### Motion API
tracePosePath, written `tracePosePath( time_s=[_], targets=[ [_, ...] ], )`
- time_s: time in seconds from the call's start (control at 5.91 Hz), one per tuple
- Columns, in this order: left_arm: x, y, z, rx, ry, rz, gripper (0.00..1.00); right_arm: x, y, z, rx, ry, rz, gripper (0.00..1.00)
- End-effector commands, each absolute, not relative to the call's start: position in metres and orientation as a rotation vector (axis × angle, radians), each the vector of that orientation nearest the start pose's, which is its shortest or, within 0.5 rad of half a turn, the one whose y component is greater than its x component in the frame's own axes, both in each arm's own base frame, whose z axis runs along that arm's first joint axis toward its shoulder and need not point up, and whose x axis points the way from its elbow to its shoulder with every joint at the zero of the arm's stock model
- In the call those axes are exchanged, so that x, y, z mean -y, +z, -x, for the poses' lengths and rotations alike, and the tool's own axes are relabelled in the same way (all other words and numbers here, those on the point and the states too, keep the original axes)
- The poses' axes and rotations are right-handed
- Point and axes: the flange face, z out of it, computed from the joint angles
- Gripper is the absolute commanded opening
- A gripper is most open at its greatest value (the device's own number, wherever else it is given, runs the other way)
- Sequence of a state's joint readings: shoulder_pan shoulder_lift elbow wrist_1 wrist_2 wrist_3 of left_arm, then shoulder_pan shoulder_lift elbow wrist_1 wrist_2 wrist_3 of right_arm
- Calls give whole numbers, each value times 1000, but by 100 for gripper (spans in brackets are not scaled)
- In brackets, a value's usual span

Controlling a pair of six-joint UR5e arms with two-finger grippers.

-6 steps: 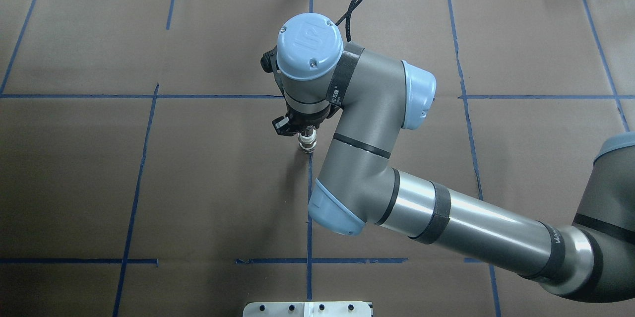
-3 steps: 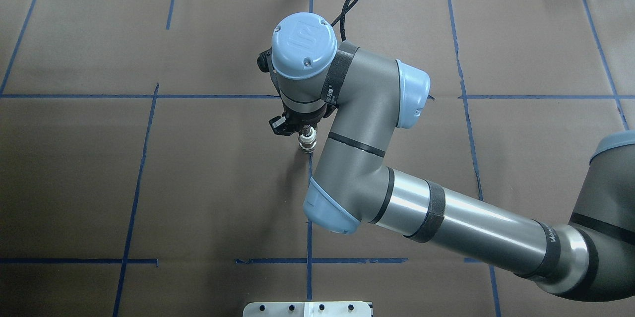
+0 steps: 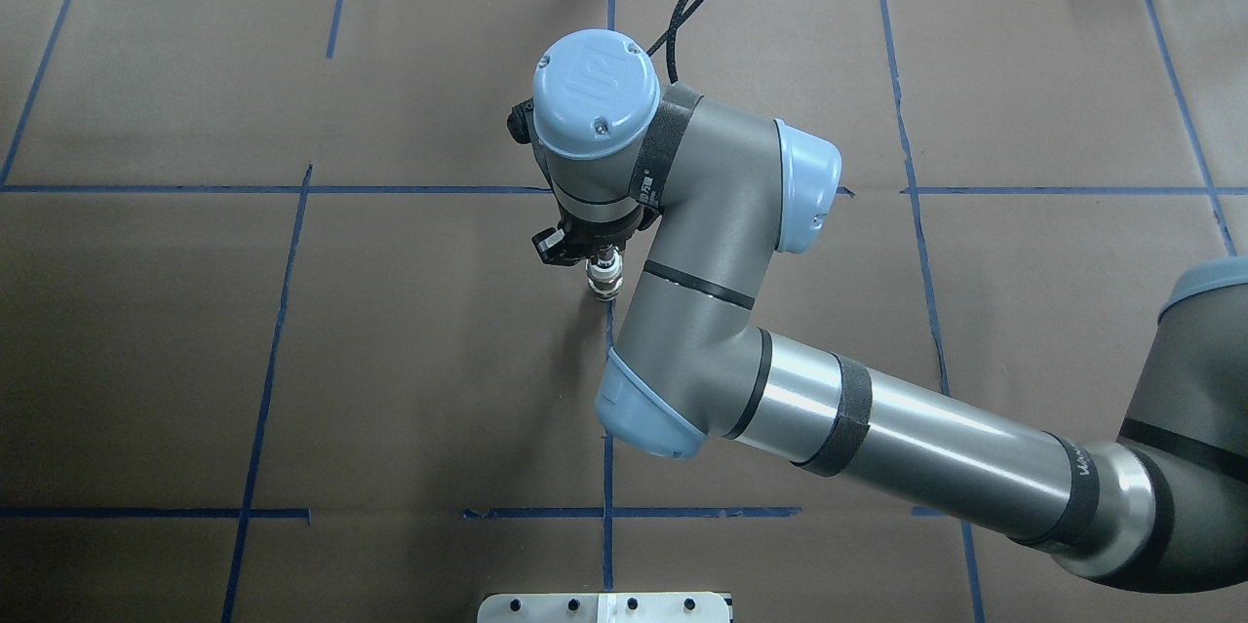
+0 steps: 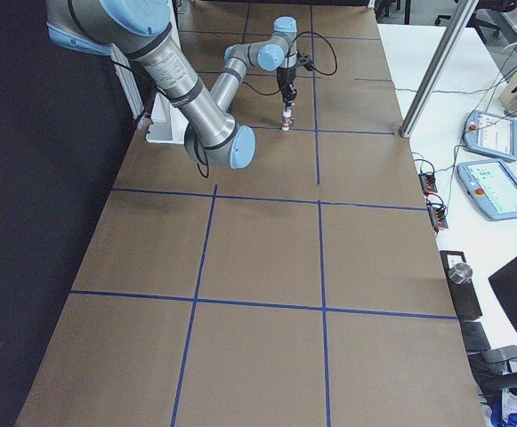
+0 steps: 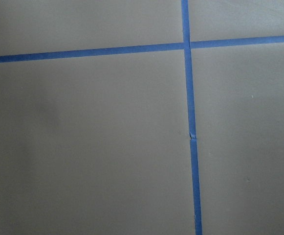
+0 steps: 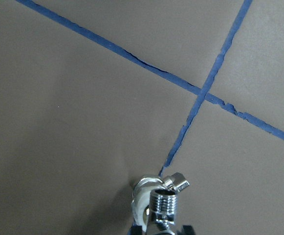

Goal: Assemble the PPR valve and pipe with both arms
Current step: 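Lower the chrome valve into the white fitting's opening with the right gripper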

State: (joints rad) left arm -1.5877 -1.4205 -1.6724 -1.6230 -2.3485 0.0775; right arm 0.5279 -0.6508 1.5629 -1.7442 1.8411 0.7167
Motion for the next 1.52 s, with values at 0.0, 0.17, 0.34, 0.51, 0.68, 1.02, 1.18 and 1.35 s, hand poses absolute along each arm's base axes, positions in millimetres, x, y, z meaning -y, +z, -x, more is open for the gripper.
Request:
tracePosePath(
  time_s=[0.0, 0.17, 0.34, 0.51, 0.68, 1.02, 1.18, 1.35],
  targets=[
    [427, 672, 71, -777, 59, -41, 100, 449, 117, 571, 730, -412, -264, 0],
    [428, 671, 71, -777, 59, -42, 100, 448, 117, 572, 730, -412, -263, 0],
    [428, 672, 71, -777, 59, -41, 100, 448, 120, 573, 728, -426, -264, 4],
    [428, 673, 71, -777, 59, -40, 100, 449, 121, 573, 726, -430, -266, 15],
    [428, 672, 71, -777, 60, -41, 100, 449, 120, 575, 722, -442, -269, 55],
    [429, 671, 71, -777, 61, -44, 100, 449, 119, 575, 722, -444, -270, 100],
    [428, 672, 71, -775, 59, -42, 100, 450, 118, 574, 724, -443, -271, 100],
    [428, 674, 71, -774, 61, -40, 100, 463, 117, 563, 727, -422, -272, 100]
  ],
)
